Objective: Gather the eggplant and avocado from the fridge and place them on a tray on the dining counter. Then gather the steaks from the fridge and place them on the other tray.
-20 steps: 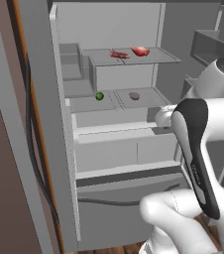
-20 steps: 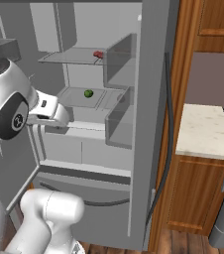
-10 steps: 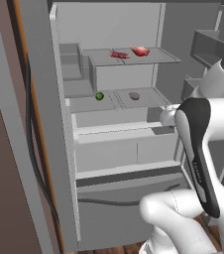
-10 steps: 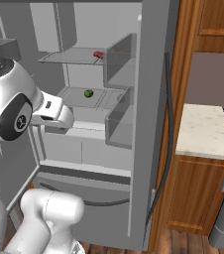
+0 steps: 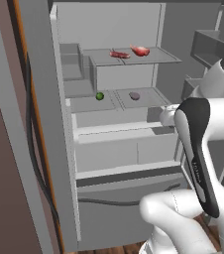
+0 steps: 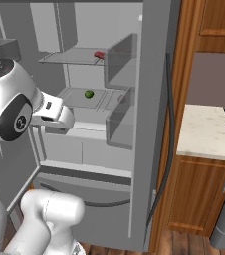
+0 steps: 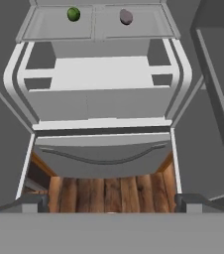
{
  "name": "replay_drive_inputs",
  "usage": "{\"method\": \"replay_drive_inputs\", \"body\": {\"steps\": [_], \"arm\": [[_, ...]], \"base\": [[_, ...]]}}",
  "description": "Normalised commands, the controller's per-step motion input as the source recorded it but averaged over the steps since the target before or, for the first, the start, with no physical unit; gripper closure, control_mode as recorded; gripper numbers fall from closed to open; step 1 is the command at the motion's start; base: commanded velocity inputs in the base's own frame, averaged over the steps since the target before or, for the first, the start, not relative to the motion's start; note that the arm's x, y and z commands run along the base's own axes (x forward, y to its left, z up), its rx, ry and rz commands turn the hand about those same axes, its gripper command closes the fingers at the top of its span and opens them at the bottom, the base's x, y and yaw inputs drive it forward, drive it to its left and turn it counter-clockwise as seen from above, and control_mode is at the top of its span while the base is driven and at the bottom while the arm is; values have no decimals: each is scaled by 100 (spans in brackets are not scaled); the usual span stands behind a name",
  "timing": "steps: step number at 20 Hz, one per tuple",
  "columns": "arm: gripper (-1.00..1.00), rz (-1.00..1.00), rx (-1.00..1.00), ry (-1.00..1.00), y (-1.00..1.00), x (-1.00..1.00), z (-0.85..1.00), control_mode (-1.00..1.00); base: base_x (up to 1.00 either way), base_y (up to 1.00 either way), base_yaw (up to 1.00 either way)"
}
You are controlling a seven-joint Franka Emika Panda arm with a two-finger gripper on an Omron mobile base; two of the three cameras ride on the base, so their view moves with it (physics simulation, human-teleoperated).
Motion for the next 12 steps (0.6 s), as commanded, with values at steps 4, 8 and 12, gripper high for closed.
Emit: {"method": "replay_drive_inputs", "body": {"steps": [4, 8, 12], "arm": [[-100, 0, 0, 0, 0, 0, 0, 100], [-100, 0, 0, 0, 0, 0, 0, 100], [-100, 0, 0, 0, 0, 0, 0, 100]], "base": [[27, 11, 0], [29, 13, -4], [45, 24, -5]]}}
